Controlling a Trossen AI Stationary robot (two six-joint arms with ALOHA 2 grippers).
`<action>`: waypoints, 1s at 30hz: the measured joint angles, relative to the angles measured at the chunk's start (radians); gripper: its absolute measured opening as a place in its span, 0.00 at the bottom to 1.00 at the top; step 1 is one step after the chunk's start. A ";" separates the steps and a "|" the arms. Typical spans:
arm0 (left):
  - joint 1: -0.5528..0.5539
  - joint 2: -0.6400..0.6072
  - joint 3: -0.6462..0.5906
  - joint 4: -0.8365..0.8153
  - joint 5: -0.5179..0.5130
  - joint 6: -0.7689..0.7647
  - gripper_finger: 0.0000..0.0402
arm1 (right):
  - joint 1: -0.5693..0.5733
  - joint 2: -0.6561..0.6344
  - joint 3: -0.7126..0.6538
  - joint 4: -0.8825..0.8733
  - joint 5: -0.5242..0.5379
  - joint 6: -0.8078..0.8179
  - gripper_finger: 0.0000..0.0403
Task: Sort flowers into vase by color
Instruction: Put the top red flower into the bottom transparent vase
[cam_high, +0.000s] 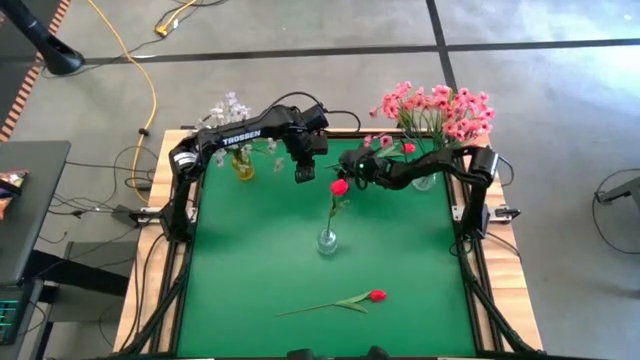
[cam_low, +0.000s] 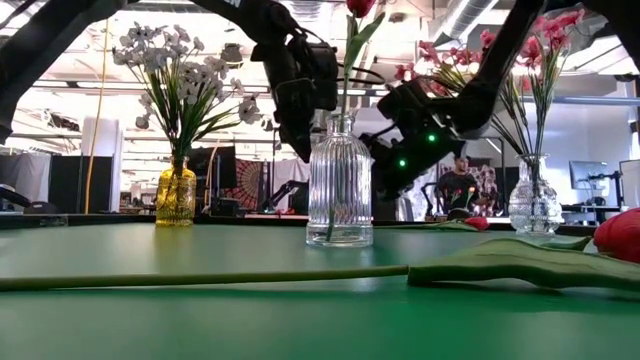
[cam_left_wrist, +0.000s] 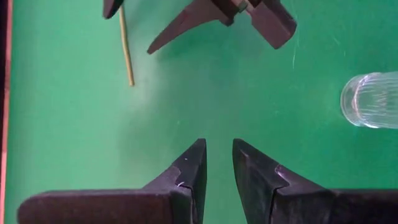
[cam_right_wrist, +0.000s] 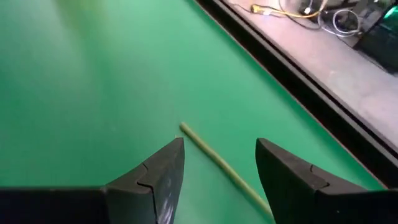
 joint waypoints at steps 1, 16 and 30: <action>0.000 0.000 0.000 0.000 -0.001 -0.001 0.16 | -0.005 0.000 0.006 -0.003 -0.010 0.001 0.55; -0.006 0.000 0.000 -0.001 -0.001 -0.040 0.16 | -0.054 0.063 0.147 -0.178 -0.153 -0.041 0.55; -0.028 0.000 0.000 -0.007 -0.025 -0.048 0.16 | -0.059 0.075 0.229 -0.437 -0.148 -0.130 0.19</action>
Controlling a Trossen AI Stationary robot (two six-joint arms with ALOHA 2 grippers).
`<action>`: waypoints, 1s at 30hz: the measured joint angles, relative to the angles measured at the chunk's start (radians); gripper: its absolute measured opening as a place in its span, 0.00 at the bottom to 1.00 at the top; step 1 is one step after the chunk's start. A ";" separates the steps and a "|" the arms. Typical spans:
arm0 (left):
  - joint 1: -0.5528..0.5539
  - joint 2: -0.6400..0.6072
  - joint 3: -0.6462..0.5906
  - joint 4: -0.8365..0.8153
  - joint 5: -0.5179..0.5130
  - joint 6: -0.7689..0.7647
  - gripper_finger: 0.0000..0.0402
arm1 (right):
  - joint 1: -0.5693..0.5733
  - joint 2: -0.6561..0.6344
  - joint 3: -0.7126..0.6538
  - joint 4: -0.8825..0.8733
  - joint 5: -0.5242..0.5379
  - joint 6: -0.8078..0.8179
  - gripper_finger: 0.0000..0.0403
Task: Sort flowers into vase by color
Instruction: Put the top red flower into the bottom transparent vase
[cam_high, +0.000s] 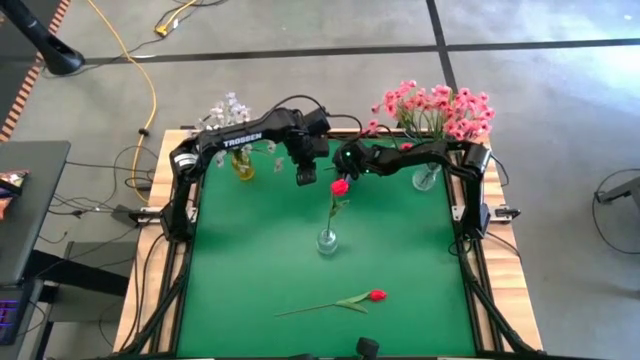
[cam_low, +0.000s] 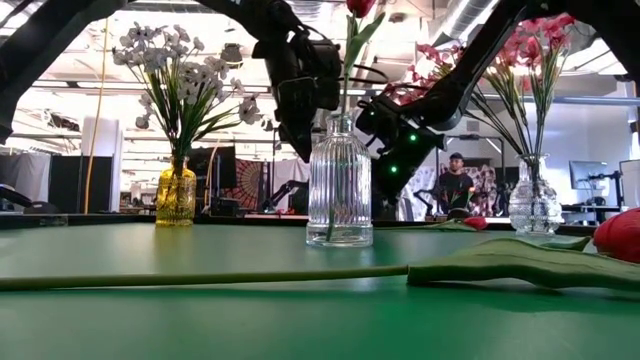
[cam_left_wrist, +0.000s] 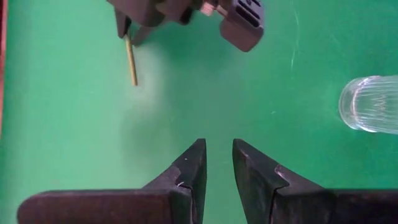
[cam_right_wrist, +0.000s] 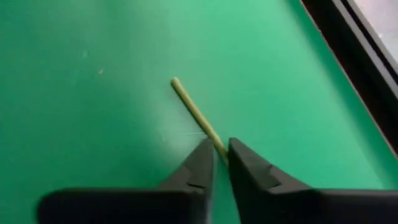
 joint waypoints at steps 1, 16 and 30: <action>-0.001 0.000 0.000 0.000 -0.001 -0.001 0.16 | 0.000 0.000 0.000 0.001 0.000 -0.001 0.14; -0.005 -0.068 0.000 -0.060 0.001 0.042 0.16 | 0.131 -0.077 -0.002 0.047 -0.029 -0.026 0.04; -0.005 -0.126 0.000 -0.060 -0.002 0.023 0.16 | 0.090 -0.114 0.016 -0.200 0.128 -0.109 0.33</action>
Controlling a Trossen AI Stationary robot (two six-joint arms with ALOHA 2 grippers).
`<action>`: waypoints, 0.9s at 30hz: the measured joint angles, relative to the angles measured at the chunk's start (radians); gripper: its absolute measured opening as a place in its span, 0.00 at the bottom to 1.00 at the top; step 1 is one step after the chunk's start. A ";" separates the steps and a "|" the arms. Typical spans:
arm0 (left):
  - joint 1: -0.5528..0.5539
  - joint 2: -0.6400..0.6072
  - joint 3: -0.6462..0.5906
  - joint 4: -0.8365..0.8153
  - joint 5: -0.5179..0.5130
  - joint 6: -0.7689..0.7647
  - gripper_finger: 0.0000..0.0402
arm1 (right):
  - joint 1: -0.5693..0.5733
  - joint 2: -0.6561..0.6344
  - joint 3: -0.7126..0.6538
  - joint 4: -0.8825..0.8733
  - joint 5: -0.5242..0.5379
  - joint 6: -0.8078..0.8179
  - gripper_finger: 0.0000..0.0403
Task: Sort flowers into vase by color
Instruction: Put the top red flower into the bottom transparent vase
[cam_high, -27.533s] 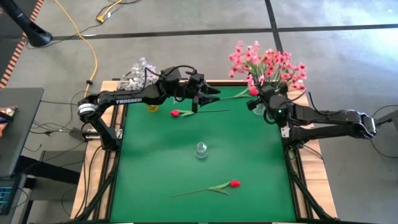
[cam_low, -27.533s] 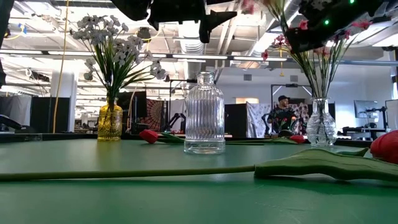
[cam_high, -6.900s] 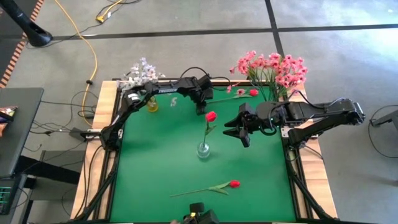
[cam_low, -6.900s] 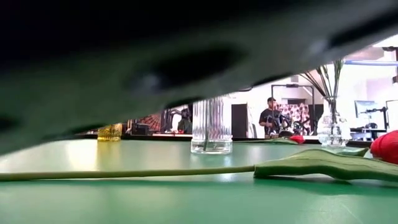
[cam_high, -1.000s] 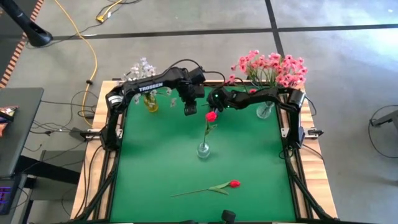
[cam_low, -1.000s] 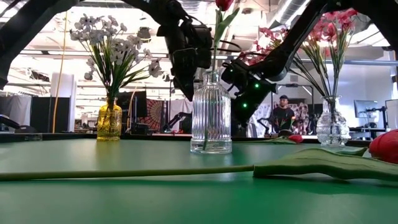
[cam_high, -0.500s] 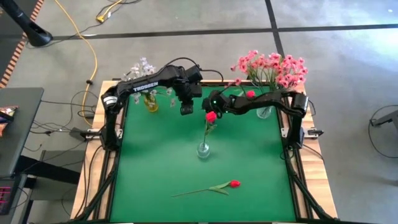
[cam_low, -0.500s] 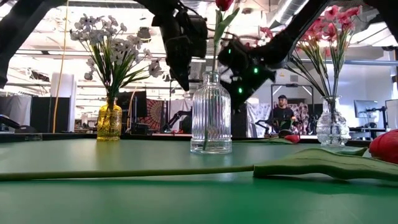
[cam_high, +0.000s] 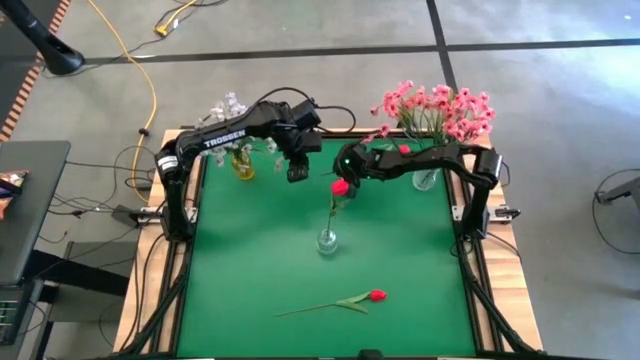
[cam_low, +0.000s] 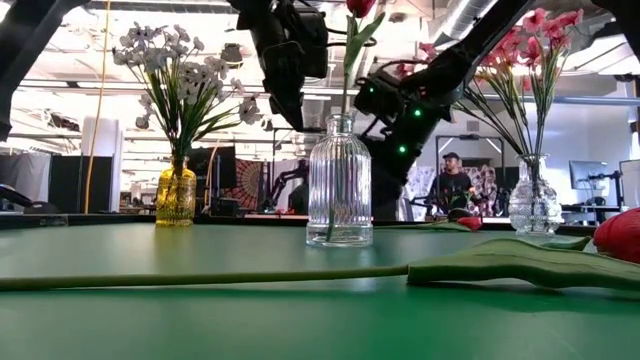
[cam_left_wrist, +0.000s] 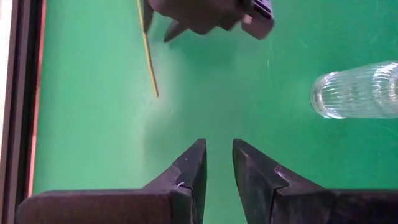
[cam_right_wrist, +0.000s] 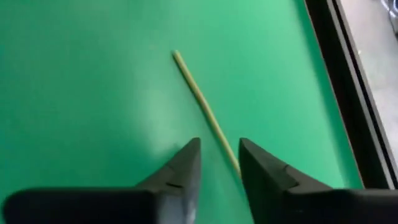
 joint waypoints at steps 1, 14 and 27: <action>-0.001 0.000 0.000 0.000 0.000 0.000 0.16 | -0.012 0.000 0.000 -0.013 0.000 -0.011 0.36; -0.008 0.000 0.000 0.004 0.001 -0.048 0.16 | -0.153 0.002 0.002 -0.212 -0.107 -0.153 0.56; -0.008 0.000 0.000 0.019 0.001 -0.050 0.16 | -0.118 0.002 0.000 -0.225 -0.128 -0.157 0.08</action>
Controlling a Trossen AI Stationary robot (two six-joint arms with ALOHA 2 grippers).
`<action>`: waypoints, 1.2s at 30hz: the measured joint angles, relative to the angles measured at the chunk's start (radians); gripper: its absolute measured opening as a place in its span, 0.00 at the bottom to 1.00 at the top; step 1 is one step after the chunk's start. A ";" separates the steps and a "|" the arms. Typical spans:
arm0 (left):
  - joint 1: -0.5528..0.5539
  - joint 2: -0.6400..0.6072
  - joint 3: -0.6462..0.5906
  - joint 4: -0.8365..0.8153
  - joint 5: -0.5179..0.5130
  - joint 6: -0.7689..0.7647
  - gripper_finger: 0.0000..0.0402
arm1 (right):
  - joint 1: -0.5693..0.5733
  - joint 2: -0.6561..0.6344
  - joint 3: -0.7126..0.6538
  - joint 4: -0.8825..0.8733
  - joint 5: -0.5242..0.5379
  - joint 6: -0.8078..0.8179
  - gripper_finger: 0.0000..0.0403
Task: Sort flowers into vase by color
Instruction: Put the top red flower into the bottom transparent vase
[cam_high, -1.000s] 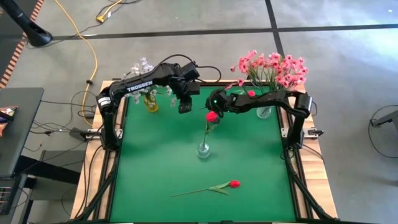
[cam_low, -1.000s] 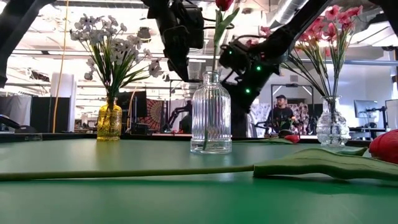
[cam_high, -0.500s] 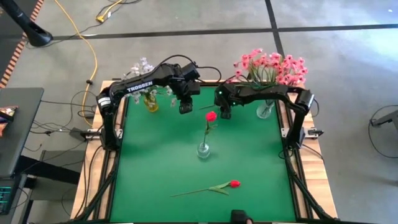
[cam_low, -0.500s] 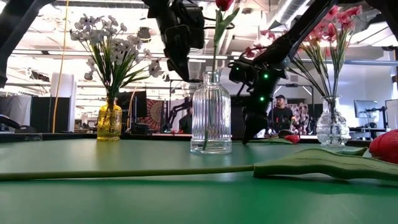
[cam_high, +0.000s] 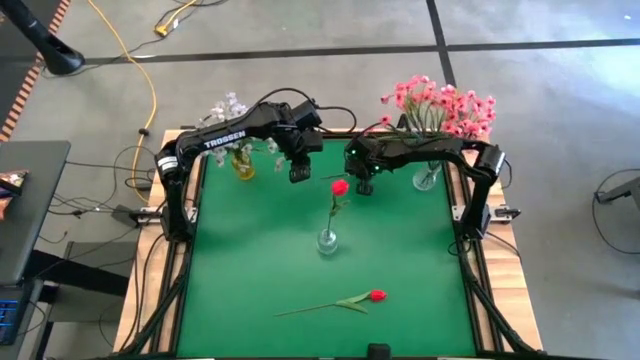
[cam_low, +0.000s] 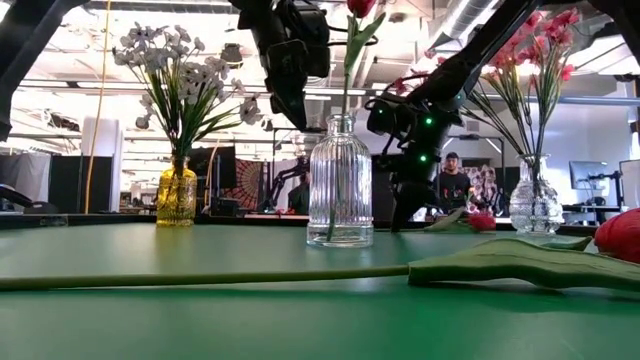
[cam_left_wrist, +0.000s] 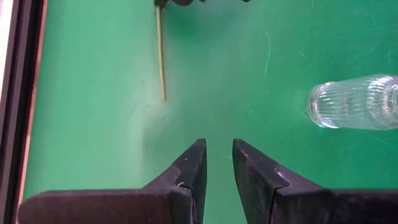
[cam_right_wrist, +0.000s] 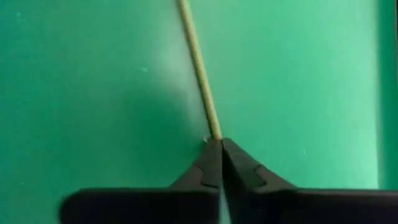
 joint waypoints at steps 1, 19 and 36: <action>0.000 0.000 0.000 0.000 0.000 0.003 0.16 | 0.009 0.000 0.000 0.008 0.001 0.000 0.05; 0.000 -0.012 0.000 -0.021 0.044 0.063 0.11 | 0.247 -0.001 0.127 0.038 0.145 0.014 0.04; 0.009 -0.193 0.000 0.083 0.024 0.129 0.04 | 0.318 -0.242 0.220 -0.131 0.423 0.156 0.04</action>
